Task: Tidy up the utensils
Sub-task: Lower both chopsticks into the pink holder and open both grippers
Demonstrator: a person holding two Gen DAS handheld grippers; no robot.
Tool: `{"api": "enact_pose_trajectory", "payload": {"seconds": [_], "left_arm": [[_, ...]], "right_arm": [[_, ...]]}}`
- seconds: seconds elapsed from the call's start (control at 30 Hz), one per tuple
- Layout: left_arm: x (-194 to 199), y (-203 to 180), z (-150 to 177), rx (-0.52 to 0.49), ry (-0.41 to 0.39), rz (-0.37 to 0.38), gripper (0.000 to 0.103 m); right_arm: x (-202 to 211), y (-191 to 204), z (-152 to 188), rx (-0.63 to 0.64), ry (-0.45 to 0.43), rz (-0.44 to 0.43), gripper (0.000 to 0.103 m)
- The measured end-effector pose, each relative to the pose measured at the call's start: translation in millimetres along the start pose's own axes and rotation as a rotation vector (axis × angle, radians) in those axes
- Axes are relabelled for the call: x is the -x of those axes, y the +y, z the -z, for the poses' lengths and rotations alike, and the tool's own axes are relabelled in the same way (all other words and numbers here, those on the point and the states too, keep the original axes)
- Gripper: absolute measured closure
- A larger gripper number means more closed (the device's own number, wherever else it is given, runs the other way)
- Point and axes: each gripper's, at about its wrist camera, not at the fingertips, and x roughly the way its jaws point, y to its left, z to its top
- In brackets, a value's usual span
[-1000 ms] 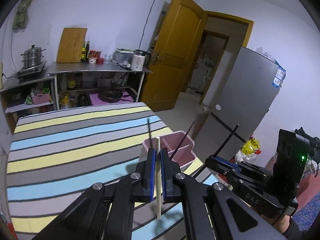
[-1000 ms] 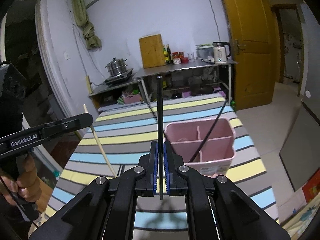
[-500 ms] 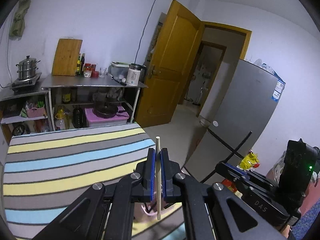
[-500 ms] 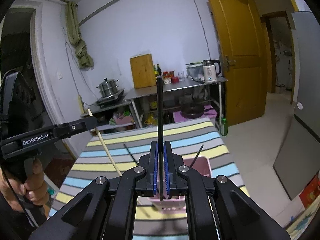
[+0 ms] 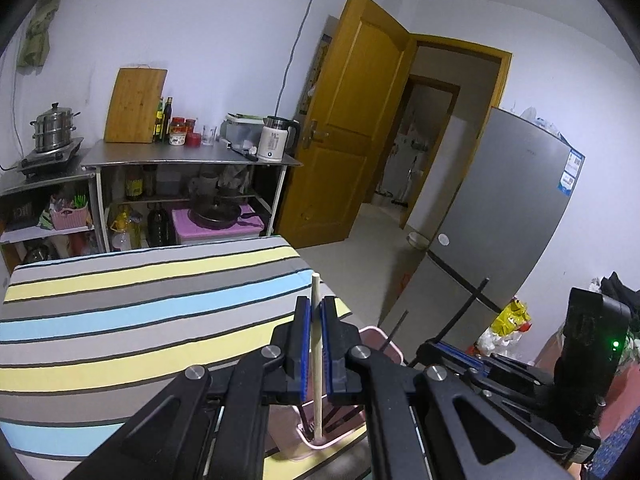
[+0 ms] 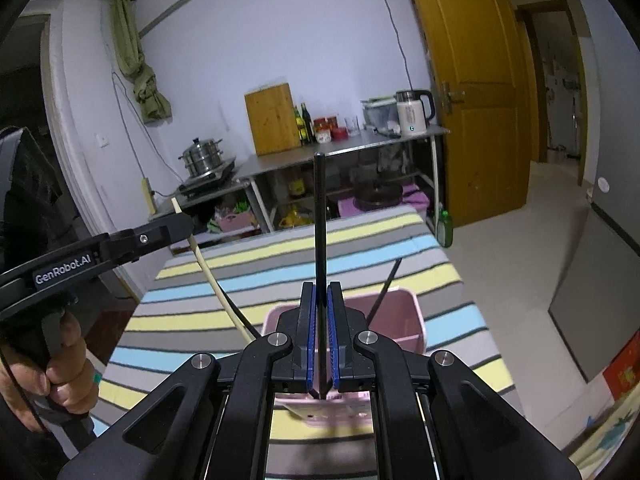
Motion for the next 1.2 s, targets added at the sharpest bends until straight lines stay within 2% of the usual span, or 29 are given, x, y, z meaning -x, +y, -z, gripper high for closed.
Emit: {"api": "enact_pose_trajectory", "payload": {"seconds": [0.43,0.7,0.97,1.2], "left_arm": [[-10.2,8.6,28.5,-0.025,0.033,-0.015,0.098],[1.0,16.0,33.1,-0.005,0.034,-0.017,0.098],[25.7,21.0,37.3,0.000,0.009,-0.020,0.096],[58.1,35.9,56.2,0.018,-0.008,-0.038,0.094]], "right_arm": [[-27.9,-3.9,22.2,0.000,0.089,-0.001,0.097],[-16.3,-0.9,23.9,0.005,0.064,0.021,0.086],[0.7,0.5,23.2,-0.004,0.035,0.041,0.085],[22.3,3.5,29.2,-0.004,0.003,0.062,0.084]]}}
